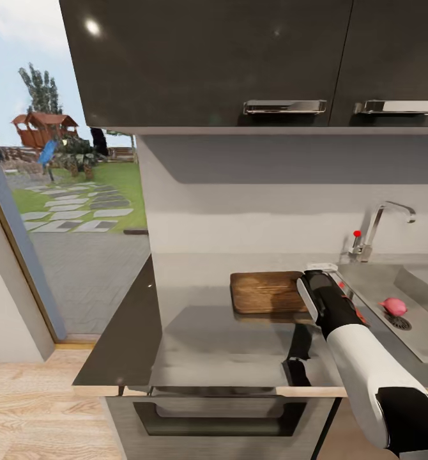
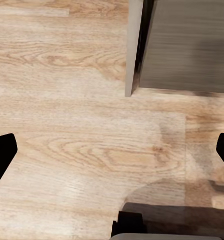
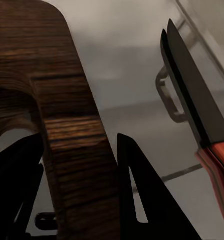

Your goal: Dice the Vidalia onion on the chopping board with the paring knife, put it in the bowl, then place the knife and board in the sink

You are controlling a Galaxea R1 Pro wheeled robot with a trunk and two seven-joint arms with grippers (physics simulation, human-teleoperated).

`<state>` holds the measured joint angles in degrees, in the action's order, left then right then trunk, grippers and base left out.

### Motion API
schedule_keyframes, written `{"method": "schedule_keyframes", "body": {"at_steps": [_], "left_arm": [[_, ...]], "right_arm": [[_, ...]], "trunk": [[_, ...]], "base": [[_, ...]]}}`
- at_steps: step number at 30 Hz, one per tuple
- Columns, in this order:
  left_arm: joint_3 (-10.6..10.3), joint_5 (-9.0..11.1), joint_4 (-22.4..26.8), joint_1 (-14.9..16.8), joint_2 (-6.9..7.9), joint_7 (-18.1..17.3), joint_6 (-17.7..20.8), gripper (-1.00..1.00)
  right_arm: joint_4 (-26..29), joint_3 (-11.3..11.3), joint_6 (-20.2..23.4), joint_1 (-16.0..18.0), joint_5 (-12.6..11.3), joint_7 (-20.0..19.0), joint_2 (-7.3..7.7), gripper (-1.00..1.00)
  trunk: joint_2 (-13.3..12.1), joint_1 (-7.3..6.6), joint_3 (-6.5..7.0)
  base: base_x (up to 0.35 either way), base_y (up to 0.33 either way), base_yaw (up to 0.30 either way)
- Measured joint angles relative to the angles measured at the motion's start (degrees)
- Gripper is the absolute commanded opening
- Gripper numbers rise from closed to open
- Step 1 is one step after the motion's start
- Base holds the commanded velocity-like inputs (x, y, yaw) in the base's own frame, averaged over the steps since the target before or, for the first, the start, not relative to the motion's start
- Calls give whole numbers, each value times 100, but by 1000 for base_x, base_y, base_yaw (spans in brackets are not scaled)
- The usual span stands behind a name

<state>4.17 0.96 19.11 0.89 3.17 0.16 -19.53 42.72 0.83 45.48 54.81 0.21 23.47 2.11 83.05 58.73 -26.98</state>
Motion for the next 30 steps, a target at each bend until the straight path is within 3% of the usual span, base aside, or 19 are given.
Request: {"method": "schedule_keyframes", "body": {"at_steps": [7, 28, 29, 30], "left_arm": [[0, 0, 5, 2, 0, 0, -3, 100], [3, 0, 7, 2, 0, 0, -5, 100], [2, 0, 8, -1, 0, 0, -6, 100], [1, 0, 8, -1, 0, 0, -6, 100]], "right_arm": [[-5, -251, 4, 0, 1, -19, 4, -100], [-84, -260, -4, 0, -4, -17, 1, -100], [-84, -259, -5, 0, -4, -16, 1, 100], [-84, -258, 0, 0, 17, -16, 1, 100]], "trunk": [[0, 0, 0], [0, 0, 0], [0, 0, 0], [0, 0, 0]], "base": [[0, 0, 0], [0, 0, 0], [0, 0, 0], [0, 0, 0]]}}
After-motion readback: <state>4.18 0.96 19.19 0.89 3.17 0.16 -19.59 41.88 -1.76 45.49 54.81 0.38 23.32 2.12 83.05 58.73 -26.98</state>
